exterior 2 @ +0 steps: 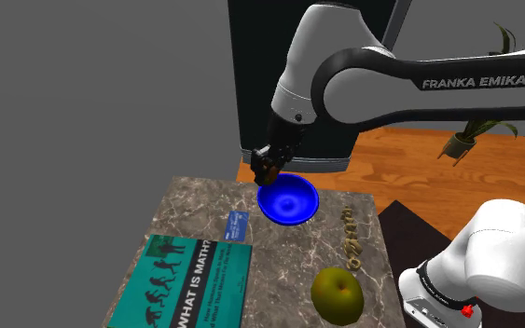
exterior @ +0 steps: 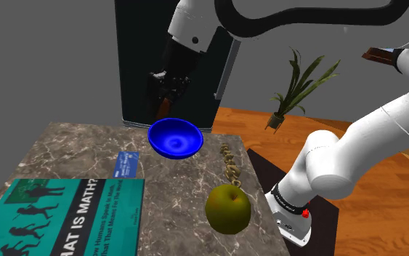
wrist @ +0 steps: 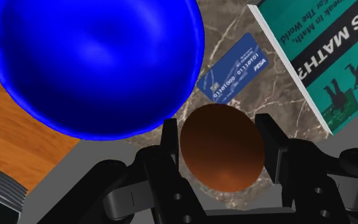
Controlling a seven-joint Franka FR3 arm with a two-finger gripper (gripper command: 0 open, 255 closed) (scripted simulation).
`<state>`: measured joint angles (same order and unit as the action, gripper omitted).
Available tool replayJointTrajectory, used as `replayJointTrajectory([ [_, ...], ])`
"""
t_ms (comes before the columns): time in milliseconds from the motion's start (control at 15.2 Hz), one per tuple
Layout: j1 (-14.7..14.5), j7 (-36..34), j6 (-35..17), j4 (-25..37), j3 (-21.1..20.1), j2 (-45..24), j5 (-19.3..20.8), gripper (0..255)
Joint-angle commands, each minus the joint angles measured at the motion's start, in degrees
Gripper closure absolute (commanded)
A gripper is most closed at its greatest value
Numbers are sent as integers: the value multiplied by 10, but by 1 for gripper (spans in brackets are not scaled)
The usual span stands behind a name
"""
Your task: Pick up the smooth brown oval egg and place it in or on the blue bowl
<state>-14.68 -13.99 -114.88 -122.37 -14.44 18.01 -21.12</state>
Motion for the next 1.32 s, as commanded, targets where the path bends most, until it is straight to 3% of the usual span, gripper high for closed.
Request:
replayJointTrajectory([
  [0, 3, 22, 12, -34, 17, 40, -7, 255],
  [132, 9, 47, 26, -69, 37, 81, -9, 255],
  [990, 2, 76, -74, -156, 28, 64, -29, 255],
  [1254, 2, 76, -74, -156, 28, 64, -29, 255],
])
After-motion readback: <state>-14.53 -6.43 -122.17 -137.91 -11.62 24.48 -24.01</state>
